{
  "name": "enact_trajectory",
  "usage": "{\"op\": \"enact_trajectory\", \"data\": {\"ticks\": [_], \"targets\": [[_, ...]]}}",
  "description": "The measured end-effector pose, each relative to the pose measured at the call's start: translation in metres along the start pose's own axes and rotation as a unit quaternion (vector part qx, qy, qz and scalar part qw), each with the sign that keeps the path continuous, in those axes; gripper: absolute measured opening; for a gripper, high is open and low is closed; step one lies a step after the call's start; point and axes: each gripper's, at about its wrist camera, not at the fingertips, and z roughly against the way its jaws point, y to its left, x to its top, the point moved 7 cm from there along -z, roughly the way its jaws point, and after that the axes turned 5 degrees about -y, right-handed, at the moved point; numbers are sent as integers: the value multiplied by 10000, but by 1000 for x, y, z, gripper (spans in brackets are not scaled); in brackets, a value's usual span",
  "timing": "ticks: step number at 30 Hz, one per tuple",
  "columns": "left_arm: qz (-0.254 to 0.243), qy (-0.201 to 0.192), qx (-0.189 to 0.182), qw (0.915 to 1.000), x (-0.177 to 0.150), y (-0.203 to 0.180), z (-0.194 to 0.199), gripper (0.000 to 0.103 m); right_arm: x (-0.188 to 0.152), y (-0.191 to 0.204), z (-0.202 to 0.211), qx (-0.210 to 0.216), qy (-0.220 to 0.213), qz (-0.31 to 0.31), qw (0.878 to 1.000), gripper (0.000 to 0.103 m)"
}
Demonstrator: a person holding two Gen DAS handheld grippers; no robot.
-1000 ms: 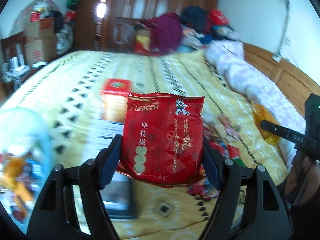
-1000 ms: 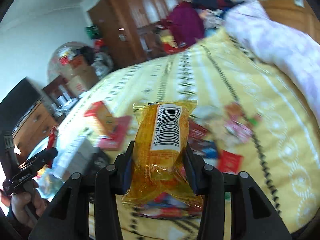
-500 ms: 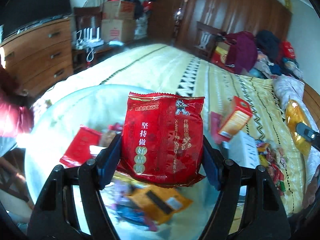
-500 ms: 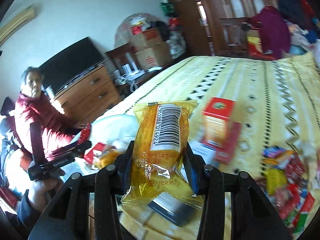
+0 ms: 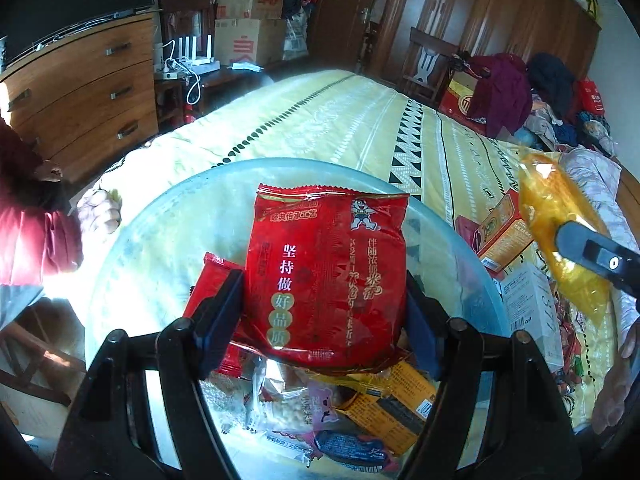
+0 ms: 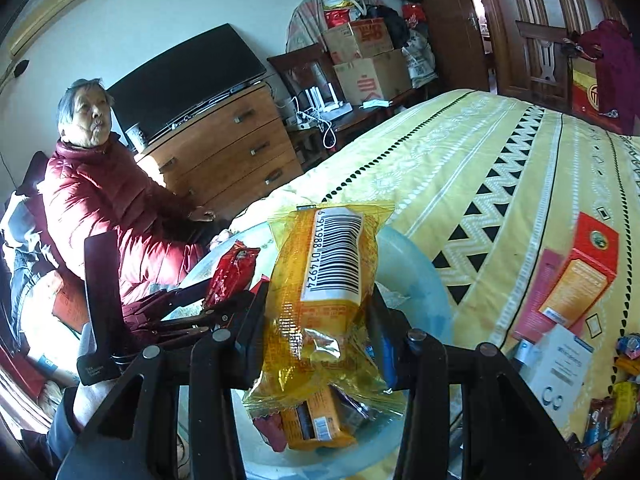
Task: Organize snacks
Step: 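Carry both snacks to the glass bowl and open both tools over it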
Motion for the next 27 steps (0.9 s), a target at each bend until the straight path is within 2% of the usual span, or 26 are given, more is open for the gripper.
{"op": "enact_trajectory", "data": {"ticks": [10,27], "targets": [[24,3,-164,9999,2,4,1,75,-6,0,-25,-28,161,7,9999,48],[-12,50,-160,9999,3,6,-2,75,-8,0,-28,-28,200,-6,9998,48]]}}
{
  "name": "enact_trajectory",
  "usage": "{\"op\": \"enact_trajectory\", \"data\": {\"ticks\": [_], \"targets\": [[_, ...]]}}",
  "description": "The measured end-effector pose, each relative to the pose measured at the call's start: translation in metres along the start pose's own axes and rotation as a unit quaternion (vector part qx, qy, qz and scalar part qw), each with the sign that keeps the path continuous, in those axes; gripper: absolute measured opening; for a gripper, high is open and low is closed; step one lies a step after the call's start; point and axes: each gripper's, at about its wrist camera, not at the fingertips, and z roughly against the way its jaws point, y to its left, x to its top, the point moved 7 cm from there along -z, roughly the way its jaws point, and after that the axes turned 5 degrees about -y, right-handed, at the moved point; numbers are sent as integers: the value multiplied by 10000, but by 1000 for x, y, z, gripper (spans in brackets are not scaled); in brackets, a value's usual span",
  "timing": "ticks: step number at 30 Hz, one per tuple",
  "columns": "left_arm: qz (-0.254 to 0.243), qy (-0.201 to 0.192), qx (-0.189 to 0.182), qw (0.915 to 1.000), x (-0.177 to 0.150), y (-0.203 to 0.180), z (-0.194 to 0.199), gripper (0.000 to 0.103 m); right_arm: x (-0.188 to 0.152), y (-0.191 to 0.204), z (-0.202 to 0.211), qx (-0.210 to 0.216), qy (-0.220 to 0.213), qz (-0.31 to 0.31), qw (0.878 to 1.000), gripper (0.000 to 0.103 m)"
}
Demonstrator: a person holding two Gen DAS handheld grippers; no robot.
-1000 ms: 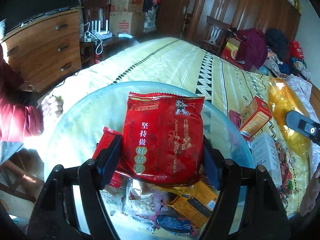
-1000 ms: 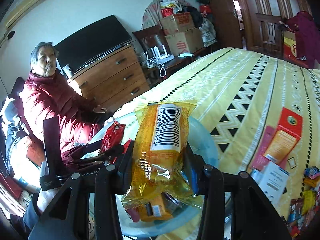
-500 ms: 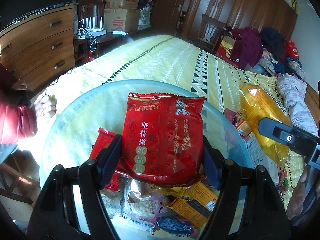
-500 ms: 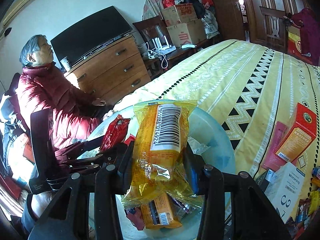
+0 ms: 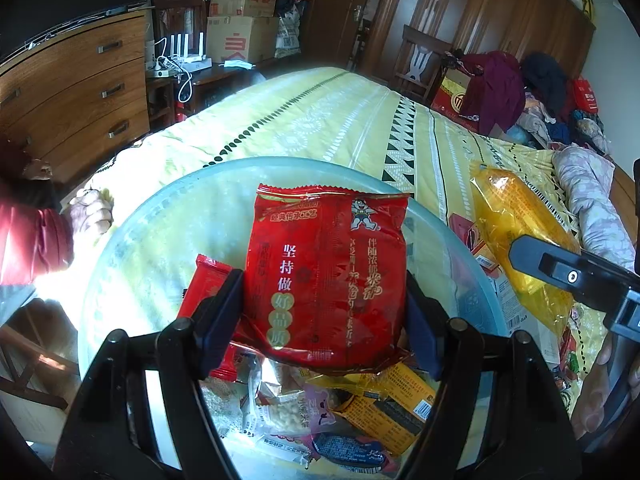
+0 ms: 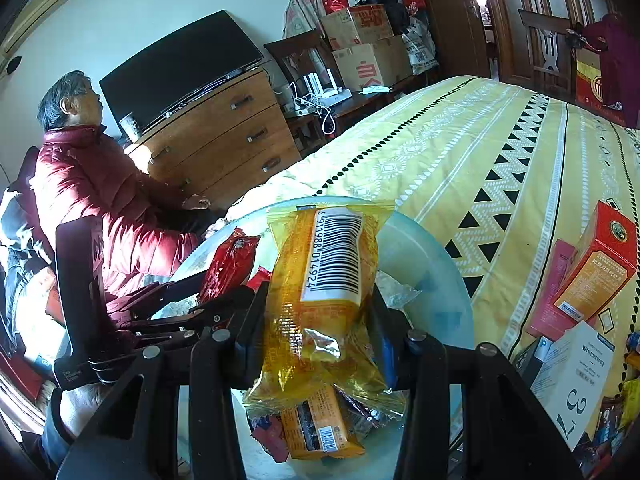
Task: Organize snacks
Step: 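Carry both snacks to the glass bowl and open both tools over it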
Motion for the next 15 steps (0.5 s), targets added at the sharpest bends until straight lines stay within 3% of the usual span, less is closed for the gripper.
{"op": "enact_trajectory", "data": {"ticks": [15], "targets": [[-32,21,9,10000,-1,3,-1,75,-1,0,-1,7,18,-30,10000,48]]}}
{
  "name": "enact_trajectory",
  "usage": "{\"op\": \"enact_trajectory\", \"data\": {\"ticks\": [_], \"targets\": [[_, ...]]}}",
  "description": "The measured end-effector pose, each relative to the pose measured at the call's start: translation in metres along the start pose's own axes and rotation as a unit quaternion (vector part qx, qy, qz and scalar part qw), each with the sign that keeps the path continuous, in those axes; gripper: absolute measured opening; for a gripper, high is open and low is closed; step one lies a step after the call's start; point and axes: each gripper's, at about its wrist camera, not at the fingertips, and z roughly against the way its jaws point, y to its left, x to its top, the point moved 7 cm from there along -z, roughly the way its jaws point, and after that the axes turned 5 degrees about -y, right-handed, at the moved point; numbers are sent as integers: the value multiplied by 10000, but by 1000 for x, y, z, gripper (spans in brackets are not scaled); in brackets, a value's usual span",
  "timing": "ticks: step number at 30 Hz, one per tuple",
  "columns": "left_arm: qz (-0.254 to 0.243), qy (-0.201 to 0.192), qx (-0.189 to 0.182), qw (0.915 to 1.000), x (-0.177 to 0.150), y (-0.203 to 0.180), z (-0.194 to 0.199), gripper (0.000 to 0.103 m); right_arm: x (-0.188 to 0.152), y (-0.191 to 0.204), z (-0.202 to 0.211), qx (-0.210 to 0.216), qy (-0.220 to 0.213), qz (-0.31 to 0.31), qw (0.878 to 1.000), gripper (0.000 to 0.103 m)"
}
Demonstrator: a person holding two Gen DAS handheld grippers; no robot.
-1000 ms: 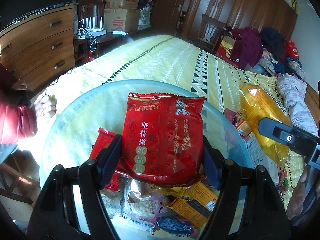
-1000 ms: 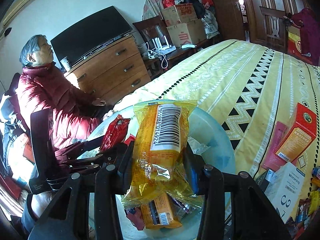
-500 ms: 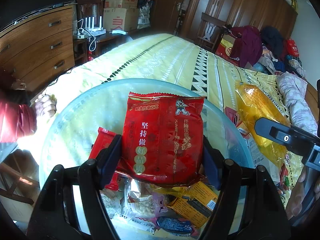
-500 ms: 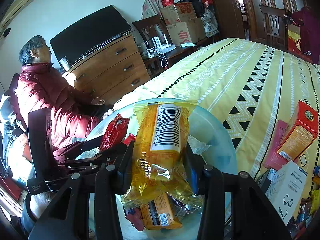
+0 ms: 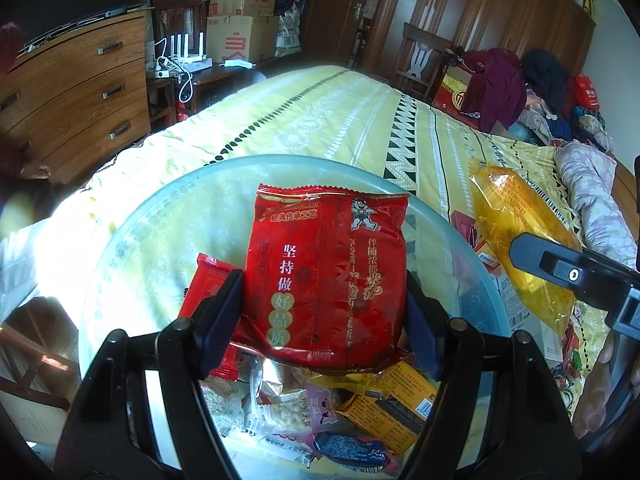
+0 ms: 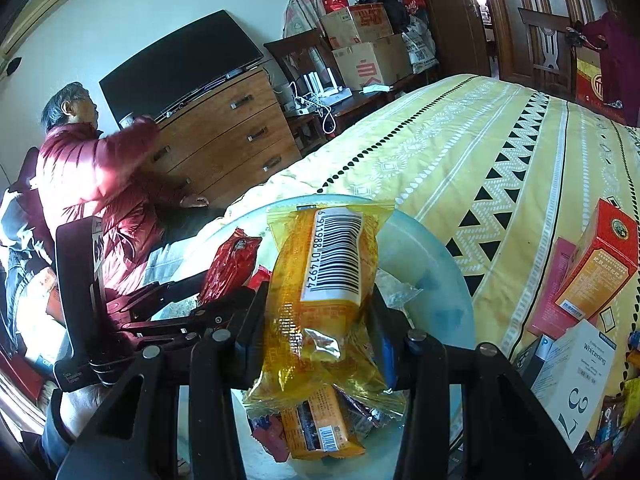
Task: Organize snacks
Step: 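Carry both snacks to the glass bowl and open both tools over it, then move both open tools back over the snack heap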
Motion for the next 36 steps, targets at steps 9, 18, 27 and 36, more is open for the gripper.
{"op": "enact_trajectory", "data": {"ticks": [9,18,27,36], "targets": [[-10,114,51,9999,-3,4,-5,76,-2,0,-7,72,116,-84,9999,55],[-102,188,227,9995,-5,4,-7,86,-8,-5,6,94,-21,-111,9999,74],[-65,-78,463,9989,0,-1,3,103,-63,-29,63,-373,-97,141,9992,90],[-511,-670,344,9958,-7,-49,26,103,-190,-105,185,-2151,-278,803,9729,99]]}}
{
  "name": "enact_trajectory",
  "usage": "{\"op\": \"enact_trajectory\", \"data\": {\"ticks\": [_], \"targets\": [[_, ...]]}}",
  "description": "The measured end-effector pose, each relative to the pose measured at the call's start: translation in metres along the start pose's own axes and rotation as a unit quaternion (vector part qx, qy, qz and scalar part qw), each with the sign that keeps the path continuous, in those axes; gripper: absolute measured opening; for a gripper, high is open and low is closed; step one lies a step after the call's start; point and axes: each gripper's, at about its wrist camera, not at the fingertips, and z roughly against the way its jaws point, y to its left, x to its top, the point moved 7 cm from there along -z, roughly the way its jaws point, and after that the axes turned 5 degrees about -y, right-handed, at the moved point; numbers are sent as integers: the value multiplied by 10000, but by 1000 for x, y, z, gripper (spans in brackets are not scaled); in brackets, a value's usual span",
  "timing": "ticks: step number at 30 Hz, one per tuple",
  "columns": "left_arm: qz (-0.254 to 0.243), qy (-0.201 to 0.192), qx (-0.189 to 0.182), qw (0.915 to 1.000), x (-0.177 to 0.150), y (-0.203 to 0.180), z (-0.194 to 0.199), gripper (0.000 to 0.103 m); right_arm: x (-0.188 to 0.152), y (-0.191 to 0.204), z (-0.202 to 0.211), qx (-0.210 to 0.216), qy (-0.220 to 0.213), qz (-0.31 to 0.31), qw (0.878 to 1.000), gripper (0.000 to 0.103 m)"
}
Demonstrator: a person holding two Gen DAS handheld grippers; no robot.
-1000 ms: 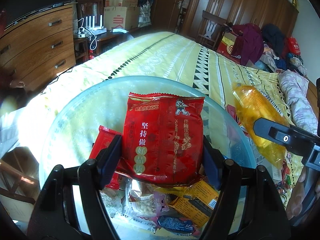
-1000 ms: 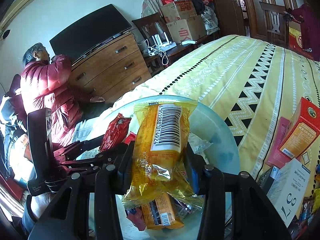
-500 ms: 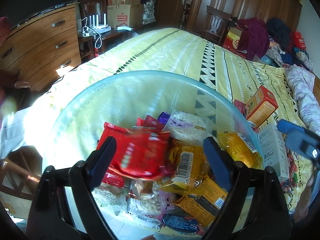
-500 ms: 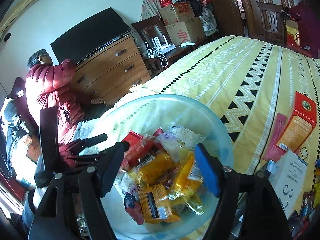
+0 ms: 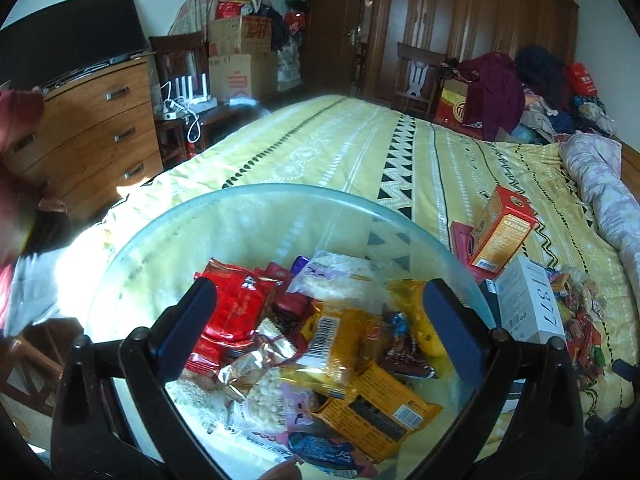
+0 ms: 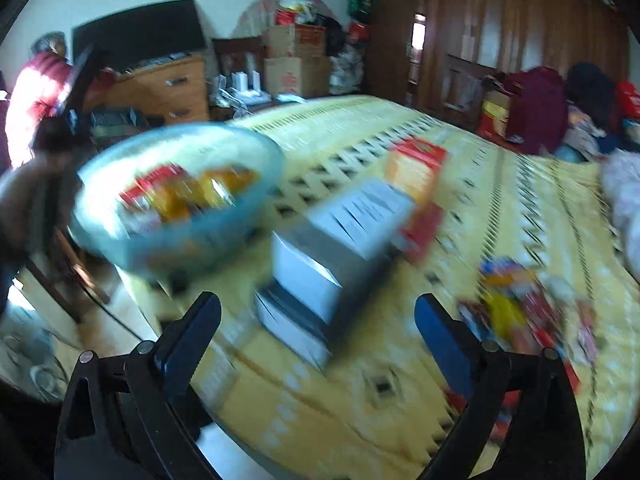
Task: Organize snacks
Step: 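Move both open tools back over the snack heap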
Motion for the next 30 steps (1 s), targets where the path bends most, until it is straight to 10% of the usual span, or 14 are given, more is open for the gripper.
{"op": "enact_trajectory", "data": {"ticks": [10,18,30], "targets": [[-412,-601,-1101,9912,-18,-104,46,103,-190,-102,43,-785,1257,-1057,9833,99],[-1482,43,-1991,9687,-74,-209,60,103,-238,-156,59,-890,1185,-2230,9635,99],[-2541,919,-2090,9398,-135,-307,64,103,-256,-212,88,-543,596,-3849,9194,99]]}}
